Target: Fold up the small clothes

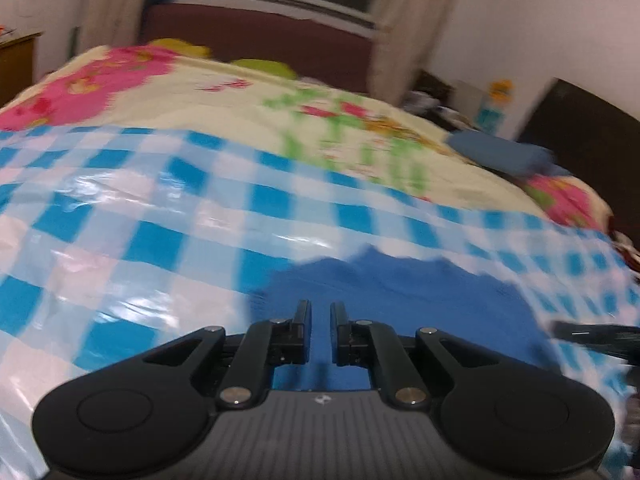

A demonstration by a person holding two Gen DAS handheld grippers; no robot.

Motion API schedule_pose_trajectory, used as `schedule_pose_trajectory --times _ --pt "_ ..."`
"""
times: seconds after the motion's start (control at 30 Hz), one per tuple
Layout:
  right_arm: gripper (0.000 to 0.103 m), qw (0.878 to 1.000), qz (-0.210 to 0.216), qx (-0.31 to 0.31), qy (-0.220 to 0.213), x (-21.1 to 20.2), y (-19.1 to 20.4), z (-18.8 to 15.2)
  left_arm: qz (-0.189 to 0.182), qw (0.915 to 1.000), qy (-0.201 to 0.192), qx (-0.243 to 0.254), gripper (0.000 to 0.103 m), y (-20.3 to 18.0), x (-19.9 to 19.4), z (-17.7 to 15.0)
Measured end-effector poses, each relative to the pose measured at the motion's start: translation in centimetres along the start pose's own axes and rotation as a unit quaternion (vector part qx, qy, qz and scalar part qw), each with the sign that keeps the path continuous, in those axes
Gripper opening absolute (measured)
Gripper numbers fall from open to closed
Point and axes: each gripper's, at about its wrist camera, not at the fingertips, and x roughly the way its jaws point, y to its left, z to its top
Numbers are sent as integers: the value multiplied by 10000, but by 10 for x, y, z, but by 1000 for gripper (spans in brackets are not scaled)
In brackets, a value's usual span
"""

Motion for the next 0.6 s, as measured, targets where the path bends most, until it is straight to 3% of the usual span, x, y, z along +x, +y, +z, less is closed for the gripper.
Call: schedule_pose_trajectory --times 0.07,0.13,0.17,0.23,0.33,0.4,0.47,0.6 --pt "9 9997 -26 -35 238 15 -2 -7 -234 9994 234 80 17 -11 7 -9" --pt "8 9990 -309 124 309 24 -14 -9 -143 9987 468 169 17 -16 21 -21" --pt "0 9977 -533 221 362 28 -25 -9 -67 9980 612 136 17 -13 29 -25" --pt "0 9956 -606 555 440 28 -43 -10 123 9964 834 11 17 -2 43 -35" --pt "0 9937 -474 903 476 24 -58 -8 -11 9958 812 -419 17 13 39 -40" --pt "0 9958 -607 599 344 15 -44 -5 62 9968 684 -419 17 14 28 -40" --pt "12 9974 -575 386 191 1 -29 -7 155 9975 577 -369 17 11 18 -40" --pt "12 9977 -607 177 235 -12 -21 -14 362 9972 578 -314 17 10 8 -48"
